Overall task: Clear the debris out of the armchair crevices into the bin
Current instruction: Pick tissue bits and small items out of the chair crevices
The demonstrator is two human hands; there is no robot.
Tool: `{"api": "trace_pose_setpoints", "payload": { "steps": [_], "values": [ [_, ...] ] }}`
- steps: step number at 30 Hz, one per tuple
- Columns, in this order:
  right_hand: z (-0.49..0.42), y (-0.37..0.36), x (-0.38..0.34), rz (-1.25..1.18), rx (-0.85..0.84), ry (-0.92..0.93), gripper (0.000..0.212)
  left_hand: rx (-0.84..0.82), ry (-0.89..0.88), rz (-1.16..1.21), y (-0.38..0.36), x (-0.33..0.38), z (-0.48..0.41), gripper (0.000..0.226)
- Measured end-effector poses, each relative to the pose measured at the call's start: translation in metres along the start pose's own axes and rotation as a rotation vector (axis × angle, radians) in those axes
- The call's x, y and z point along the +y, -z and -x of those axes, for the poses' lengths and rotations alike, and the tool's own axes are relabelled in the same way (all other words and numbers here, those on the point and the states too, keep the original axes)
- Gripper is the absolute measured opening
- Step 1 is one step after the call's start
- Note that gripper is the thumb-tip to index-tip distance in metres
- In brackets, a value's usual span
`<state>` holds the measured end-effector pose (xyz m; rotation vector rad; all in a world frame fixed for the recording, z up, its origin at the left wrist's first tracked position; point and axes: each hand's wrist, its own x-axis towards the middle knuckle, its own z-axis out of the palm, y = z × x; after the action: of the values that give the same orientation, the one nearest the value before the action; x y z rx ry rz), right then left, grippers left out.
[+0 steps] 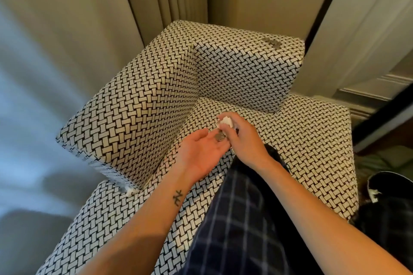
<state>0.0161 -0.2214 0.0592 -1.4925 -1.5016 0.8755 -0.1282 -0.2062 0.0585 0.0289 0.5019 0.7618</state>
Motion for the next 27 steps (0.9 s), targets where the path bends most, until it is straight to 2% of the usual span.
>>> {"api": "trace_pose_setpoints", "payload": {
  "steps": [4,11,14,18,22,27],
  "values": [
    [-0.01,0.028,0.005,-0.177,0.153,-0.074,0.02,-0.069,0.061,-0.092,-0.025,-0.006,-0.026,0.054],
    [-0.032,0.07,0.023,-0.386,0.319,-0.267,0.019,0.119,-0.01,-0.437,-0.062,-0.019,-0.074,0.042],
    [-0.045,0.086,0.023,-0.544,0.385,-0.34,0.018,0.168,-0.085,-0.545,-0.08,-0.019,-0.091,0.041],
    [-0.06,0.1,0.024,-0.755,0.434,-0.418,0.022,0.198,-0.264,-0.71,-0.102,-0.012,-0.116,0.015],
    [-0.077,0.112,0.021,-0.878,0.448,-0.429,0.027,0.17,-0.464,-1.029,-0.125,-0.002,-0.142,0.013],
    [-0.105,0.132,0.012,-0.987,0.479,-0.405,0.032,0.145,-0.563,-1.171,-0.153,0.003,-0.171,0.008]
  ]
}}
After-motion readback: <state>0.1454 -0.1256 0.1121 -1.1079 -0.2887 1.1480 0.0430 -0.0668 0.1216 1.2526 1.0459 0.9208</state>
